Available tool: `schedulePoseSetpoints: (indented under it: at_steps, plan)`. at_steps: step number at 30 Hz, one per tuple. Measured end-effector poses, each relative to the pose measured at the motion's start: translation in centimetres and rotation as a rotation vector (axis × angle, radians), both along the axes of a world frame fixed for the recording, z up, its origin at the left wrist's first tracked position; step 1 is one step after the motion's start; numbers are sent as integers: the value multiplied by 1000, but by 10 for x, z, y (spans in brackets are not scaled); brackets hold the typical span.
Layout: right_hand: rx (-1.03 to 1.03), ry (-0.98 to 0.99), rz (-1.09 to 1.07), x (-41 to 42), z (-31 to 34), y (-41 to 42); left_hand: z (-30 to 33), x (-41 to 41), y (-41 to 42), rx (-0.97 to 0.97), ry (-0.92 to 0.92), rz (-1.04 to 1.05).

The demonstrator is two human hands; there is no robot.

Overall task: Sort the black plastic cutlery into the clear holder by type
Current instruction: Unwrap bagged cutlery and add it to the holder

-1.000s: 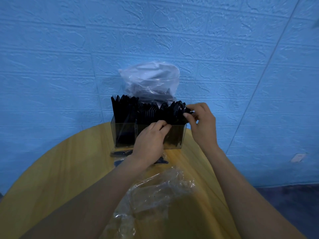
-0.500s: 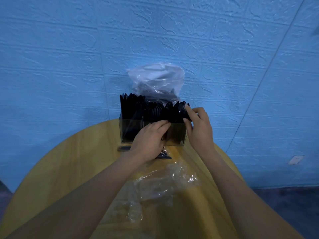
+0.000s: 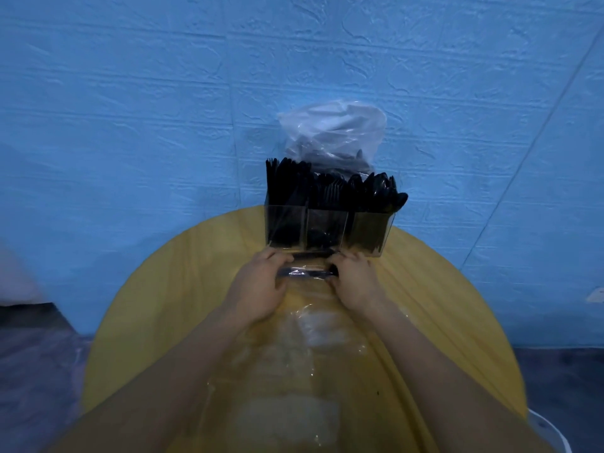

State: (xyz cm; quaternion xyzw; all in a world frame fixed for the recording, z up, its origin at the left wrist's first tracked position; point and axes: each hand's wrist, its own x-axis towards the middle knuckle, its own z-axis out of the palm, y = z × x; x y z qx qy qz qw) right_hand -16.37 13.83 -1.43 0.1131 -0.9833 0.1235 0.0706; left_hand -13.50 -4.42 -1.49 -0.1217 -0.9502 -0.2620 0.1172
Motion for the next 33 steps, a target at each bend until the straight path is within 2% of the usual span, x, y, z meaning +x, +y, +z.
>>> schedulePoseSetpoints:
  at_steps: [3,8,13,17,23,27,33]
  plan:
    - [-43,84,26,1,5,1,-5,5,-9,70,15,28]
    - [-334,322,93,14,21,9,-2,11,-13,388,150,118]
    - [-510,328,177,31,22,9,5,15,-2,673,138,173]
    - [-621,265,219,35,16,11,-2,11,1,769,150,225]
    - [-988,-47,86,35,11,21,-18,5,5,870,168,220]
    - [-1014,-99,99,34,10,25,-16,6,10,916,178,134]
    - [-1012,-96,154,32,9,31,-13,6,6,664,264,-10]
